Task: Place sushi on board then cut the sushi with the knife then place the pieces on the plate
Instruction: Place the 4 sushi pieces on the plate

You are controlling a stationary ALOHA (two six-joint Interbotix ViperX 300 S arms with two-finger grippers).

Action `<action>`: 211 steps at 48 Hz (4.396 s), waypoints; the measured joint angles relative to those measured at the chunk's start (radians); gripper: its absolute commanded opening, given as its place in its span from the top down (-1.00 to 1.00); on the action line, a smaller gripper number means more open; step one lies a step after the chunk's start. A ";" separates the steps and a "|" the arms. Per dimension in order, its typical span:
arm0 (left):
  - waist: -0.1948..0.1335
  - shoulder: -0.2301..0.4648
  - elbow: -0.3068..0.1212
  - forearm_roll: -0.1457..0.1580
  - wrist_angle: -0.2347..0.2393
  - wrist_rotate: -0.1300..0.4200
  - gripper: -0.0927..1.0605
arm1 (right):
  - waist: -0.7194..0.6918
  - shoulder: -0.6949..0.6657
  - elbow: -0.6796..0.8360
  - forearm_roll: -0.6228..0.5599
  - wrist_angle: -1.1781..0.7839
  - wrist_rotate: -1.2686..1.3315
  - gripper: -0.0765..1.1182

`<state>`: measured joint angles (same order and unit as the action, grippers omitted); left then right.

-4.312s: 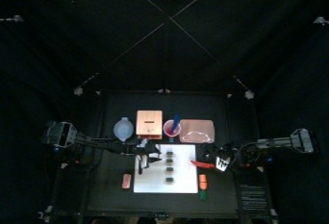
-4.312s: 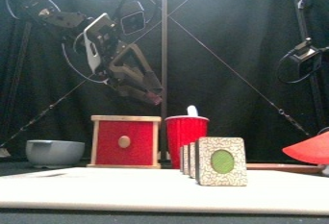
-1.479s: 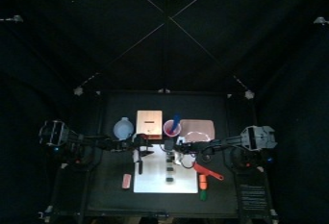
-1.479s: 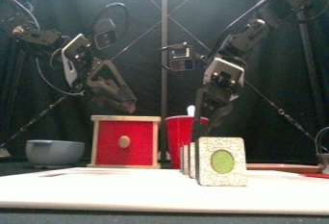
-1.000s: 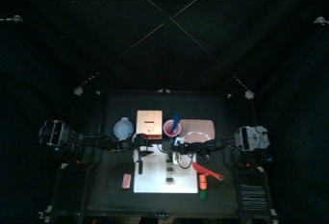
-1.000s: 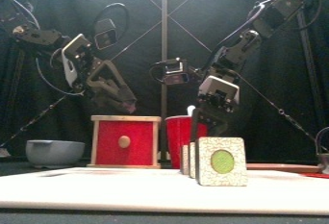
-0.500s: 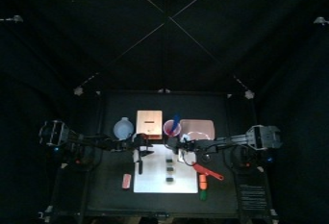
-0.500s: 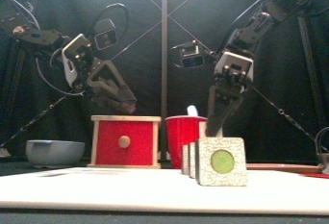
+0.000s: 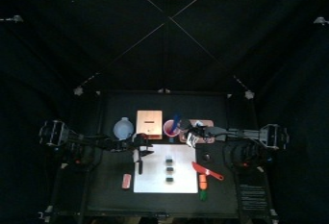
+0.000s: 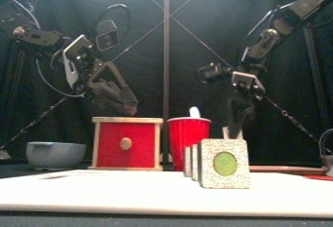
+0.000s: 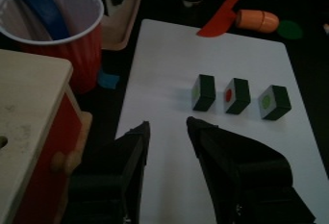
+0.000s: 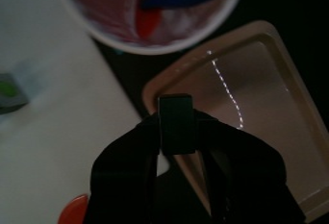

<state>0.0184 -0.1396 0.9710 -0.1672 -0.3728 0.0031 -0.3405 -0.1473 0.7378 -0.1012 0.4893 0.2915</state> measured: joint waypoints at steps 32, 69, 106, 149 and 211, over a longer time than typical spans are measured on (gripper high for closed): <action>0.006 0.002 0.000 -0.025 0.000 0.002 -0.48 | -0.097 0.170 -0.017 0.127 -0.092 0.000 -0.28; 0.008 0.002 0.000 -0.026 0.000 0.000 -0.48 | -0.009 -0.003 -0.048 0.092 0.023 -0.002 -0.57; 0.008 0.002 0.000 -0.035 0.000 -0.002 -0.48 | 0.374 0.201 -0.213 0.020 0.015 -0.006 -0.57; 0.008 0.000 0.006 -0.046 0.000 0.000 -0.48 | 0.402 0.342 -0.291 0.020 -0.002 0.000 -0.07; 0.008 0.025 0.006 -0.046 0.000 0.000 -0.48 | -0.144 0.103 0.029 0.023 0.002 -0.002 -0.26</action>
<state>0.0261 -0.1150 0.9771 -0.2132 -0.3728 0.0031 -0.4847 -0.0445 0.7670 -0.0782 0.4909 0.2899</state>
